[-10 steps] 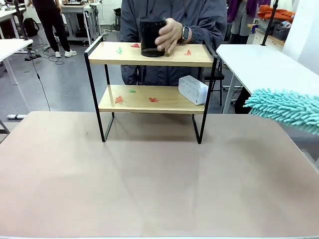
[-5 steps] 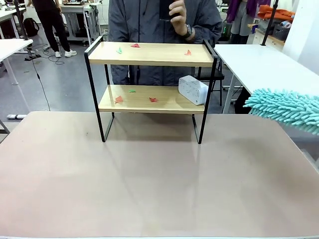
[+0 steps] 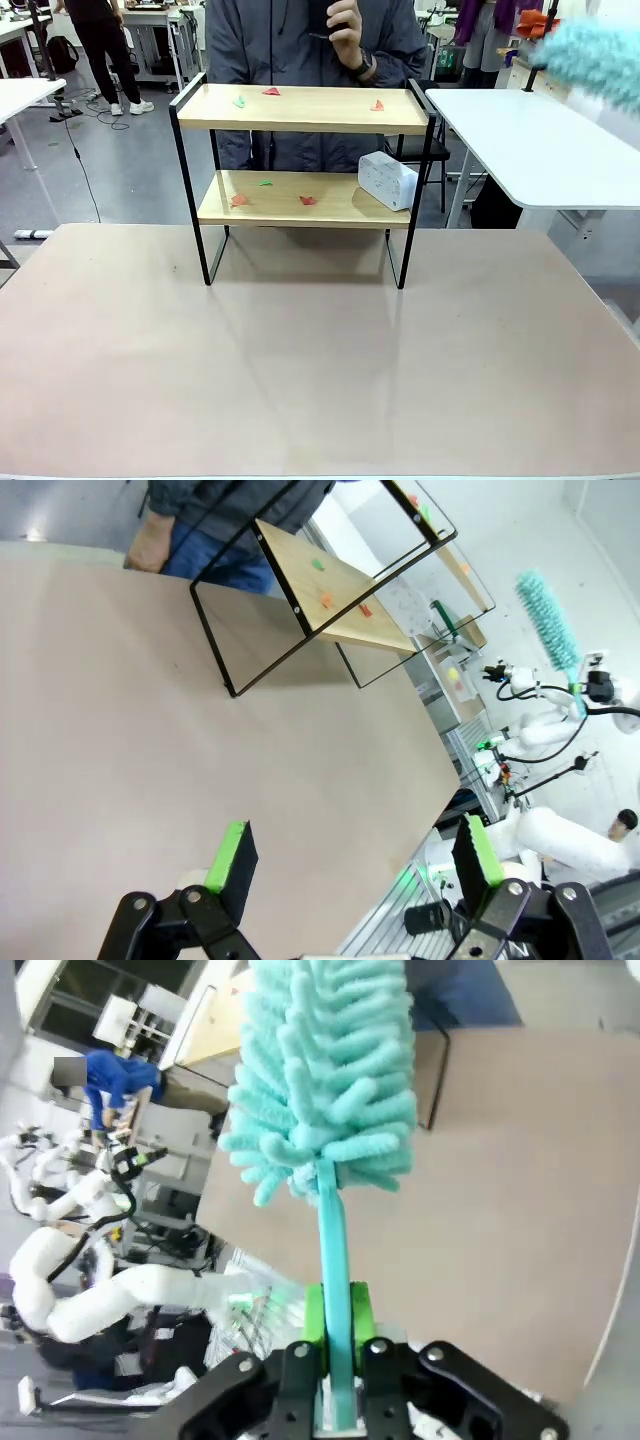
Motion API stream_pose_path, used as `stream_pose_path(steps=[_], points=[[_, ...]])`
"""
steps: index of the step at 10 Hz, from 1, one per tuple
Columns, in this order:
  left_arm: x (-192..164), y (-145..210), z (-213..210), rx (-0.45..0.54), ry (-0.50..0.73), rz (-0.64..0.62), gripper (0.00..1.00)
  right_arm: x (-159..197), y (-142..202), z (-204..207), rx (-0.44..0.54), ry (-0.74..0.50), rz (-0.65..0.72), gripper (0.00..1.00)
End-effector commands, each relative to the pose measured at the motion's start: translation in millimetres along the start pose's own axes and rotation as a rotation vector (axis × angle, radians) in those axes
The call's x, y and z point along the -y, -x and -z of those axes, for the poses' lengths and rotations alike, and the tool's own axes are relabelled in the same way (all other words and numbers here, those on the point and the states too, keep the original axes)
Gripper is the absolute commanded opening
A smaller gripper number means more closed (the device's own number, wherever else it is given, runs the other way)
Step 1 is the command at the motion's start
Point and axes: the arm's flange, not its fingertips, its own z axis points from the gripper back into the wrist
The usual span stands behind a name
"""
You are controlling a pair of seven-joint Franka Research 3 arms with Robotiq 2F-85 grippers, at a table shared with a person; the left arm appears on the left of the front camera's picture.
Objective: Clean the shelf.
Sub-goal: Clean the specific tier of the Shelf with the Duster once objects are removed.
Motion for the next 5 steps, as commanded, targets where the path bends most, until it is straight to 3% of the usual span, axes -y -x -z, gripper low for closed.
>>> stream_pose_path(steps=[1,2,3,5], points=[[1.1,-0.5,1.1,0.020,0.016,0.021,1.00,-49.1,-25.8,46.9,0.010,0.086,-0.056,0.12],[1.1,-0.5,1.1,0.020,0.016,0.021,1.00,-73.2,-27.2,67.1,-0.017,0.105,-0.089,0.12],[1.1,-0.5,1.1,0.020,0.016,0.021,1.00,-47.0,-10.9,12.7,0.019,0.042,-0.065,0.12],[1.1,-0.5,1.1,0.020,0.016,0.021,1.00,-47.0,-10.9,12.7,0.019,0.042,-0.065,0.12]])
